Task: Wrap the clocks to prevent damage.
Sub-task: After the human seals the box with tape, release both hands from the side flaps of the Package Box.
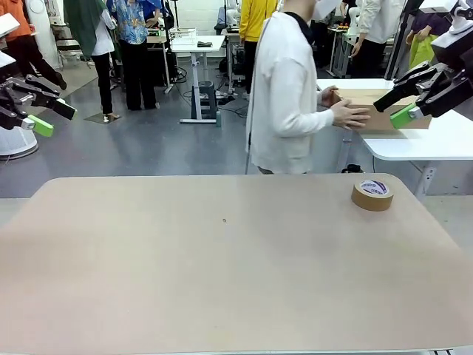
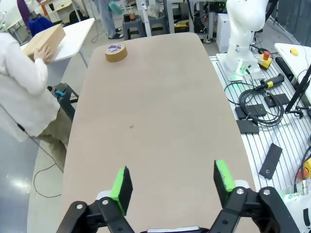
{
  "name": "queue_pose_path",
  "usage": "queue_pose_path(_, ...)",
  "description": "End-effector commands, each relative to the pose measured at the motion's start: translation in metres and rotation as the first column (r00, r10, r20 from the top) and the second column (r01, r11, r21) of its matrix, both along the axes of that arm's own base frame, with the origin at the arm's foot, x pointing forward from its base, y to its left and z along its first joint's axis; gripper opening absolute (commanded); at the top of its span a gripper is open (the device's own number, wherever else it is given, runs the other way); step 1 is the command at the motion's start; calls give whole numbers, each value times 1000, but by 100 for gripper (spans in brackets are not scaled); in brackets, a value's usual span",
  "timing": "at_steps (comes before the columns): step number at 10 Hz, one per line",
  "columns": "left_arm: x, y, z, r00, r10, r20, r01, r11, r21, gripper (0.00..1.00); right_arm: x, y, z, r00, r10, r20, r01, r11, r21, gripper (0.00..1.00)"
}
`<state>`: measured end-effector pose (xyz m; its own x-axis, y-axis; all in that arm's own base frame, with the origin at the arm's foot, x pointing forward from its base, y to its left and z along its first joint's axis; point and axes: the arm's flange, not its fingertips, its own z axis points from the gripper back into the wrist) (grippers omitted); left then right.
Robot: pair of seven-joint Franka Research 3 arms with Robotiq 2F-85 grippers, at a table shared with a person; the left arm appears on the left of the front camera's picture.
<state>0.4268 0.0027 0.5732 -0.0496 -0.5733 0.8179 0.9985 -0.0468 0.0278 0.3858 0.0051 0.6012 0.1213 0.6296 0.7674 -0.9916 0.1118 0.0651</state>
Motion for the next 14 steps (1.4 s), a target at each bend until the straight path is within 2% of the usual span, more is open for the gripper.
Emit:
queue_pose_path(1, 2, -4, 2, 999, 13, -34, -13, 1000, -16, 90, 0, -4, -6, 1000, 17, -10, -17, 1000, -5, 100)
queue_pose_path(2, 6, -4, 3, 999, 12, -40, -13, 1000, -12, 98, 2, -4, -7, 1000, 9, -17, -9, 1000, 0, 100)
queue_pose_path(5, 2, -5, -1, 998, 57, -30, -57, 998, 7, 100, -1, -5, -13, 998, 19, -62, -21, 999, -40, 100)
queue_pose_path(6, 4, -11, 8, 979, 202, -7, -201, 976, 79, 100, 2, -2, -8, 999, 9, -33, -9, 1000, 2, 100)
queue_pose_path(7, 3, 0, -4, 1000, 14, -21, -14, 1000, 3, 100, 2, -2, -8, 999, 9, -33, -9, 1000, 2, 100)
queue_pose_path(9, 3, 0, -4, 1000, 14, -21, -14, 1000, 3, 100, 2, -2, -8, 999, 9, -33, -9, 1000, 2, 100)
queue_pose_path(10, 6, 0, 0, 998, 62, -17, -62, 998, 19, 100, 1, -3, -9, 999, 14, -41, -15, 1000, -9, 100)
queue_pose_path(11, 18, 12, -10, 997, 46, -62, -54, 991, -125, 100, 7, -16, -17, 1000, 22, -5, -21, 994, 110, 100)
queue_pose_path(12, 20, 25, -25, 995, 62, -72, -78, 966, -247, 100, 8, -30, -32, 1000, 1, 20, -4, 987, 159, 100)
queue_pose_path(14, 17, 44, -51, 988, 122, -93, -147, 932, -331, 100, 7, -51, -62, 998, -63, 13, 59, 972, 230, 100)
